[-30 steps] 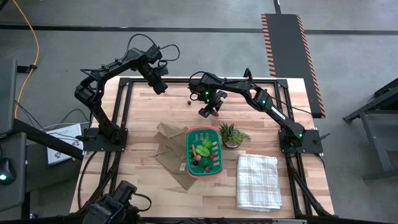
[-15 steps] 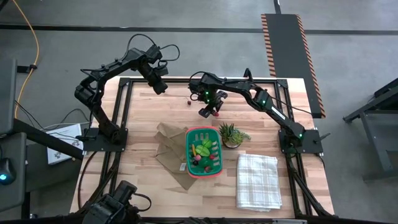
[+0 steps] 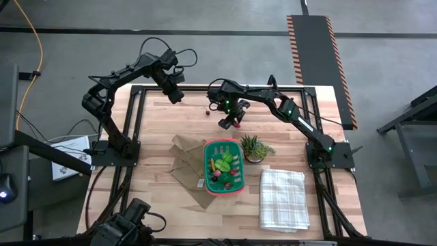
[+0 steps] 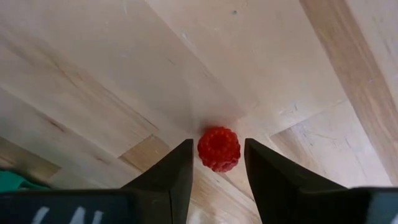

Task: Pick and placing Produce into tupperware
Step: Put the red raspberry into the green basket

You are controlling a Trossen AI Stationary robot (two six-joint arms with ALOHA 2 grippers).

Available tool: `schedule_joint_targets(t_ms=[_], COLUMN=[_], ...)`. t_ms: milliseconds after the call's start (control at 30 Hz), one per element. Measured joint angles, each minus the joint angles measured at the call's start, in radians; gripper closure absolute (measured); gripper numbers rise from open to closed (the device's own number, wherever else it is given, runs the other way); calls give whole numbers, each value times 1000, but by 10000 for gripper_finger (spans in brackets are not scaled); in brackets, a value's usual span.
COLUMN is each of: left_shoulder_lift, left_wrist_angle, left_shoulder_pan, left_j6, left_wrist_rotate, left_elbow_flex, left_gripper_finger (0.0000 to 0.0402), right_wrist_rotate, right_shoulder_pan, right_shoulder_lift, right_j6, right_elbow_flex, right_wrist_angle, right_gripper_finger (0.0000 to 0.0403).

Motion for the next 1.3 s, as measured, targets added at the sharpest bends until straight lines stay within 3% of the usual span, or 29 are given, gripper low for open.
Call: schedule_joint_targets(t_ms=[300, 733, 1033, 1300], left_shoulder_lift=[0, 0, 0, 0], left_wrist_angle=[0, 1, 2, 4], left_shoulder_pan=[0, 0, 0, 0], left_j6=[0, 0, 0, 0], left_wrist_rotate=[0, 0, 0, 0], left_elbow_flex=[0, 0, 0, 0], left_gripper_finger=[394, 394, 394, 394], right_wrist_rotate=[-2, 15, 27, -1], right_shoulder_pan=[0, -2, -3, -3], right_shoulder_lift=[0, 0, -10, -88], right_j6=[0, -30, -32, -34], right_elbow_flex=[0, 6, 111, 109], right_wrist_angle=[-3, -6, -15, -5], right_gripper_finger=[308, 319, 331, 331])
